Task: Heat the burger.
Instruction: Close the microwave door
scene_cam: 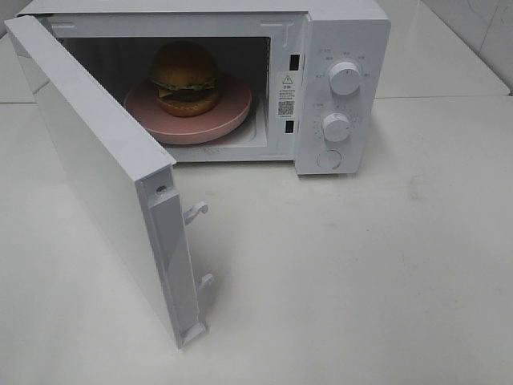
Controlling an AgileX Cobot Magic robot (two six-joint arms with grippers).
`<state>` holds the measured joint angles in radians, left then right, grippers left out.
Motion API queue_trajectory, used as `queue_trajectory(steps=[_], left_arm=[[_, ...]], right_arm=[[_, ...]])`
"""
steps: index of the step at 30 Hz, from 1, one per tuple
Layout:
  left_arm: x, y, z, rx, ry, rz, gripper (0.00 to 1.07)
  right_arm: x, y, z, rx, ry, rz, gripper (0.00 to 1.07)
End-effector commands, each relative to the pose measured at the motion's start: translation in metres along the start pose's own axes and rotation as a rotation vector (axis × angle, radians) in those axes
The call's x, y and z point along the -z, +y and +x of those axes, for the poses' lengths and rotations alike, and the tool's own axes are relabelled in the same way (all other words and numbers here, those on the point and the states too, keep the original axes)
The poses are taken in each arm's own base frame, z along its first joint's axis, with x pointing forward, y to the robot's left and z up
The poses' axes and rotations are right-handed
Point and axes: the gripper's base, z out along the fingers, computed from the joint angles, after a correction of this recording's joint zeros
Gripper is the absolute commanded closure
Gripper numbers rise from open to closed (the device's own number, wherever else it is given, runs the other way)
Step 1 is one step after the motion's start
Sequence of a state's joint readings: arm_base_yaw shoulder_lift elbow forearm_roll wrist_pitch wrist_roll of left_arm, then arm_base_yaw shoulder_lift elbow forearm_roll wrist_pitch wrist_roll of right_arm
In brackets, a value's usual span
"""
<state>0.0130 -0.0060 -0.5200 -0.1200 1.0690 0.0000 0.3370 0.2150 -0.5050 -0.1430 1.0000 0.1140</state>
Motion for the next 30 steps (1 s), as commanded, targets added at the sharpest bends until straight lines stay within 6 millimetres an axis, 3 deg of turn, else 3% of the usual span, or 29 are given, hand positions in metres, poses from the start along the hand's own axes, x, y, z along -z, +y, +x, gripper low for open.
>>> queue_trajectory(steps=[1, 14, 30], left_arm=[[0.002, 0.0, 0.001, 0.006, -0.015, 0.005, 0.08], [0.002, 0.0, 0.001, 0.006, -0.015, 0.005, 0.08], [0.0, 0.0, 0.0, 0.008, -0.002, 0.005, 0.08]], right_arm=[[0.004, 0.0, 0.003, -0.042, -0.036, 0.016, 0.31], [0.03, 0.0, 0.026, -0.16, -0.234, 0.176, 0.31], [0.029, 0.0, 0.026, -0.163, -0.232, 0.18, 0.31]])
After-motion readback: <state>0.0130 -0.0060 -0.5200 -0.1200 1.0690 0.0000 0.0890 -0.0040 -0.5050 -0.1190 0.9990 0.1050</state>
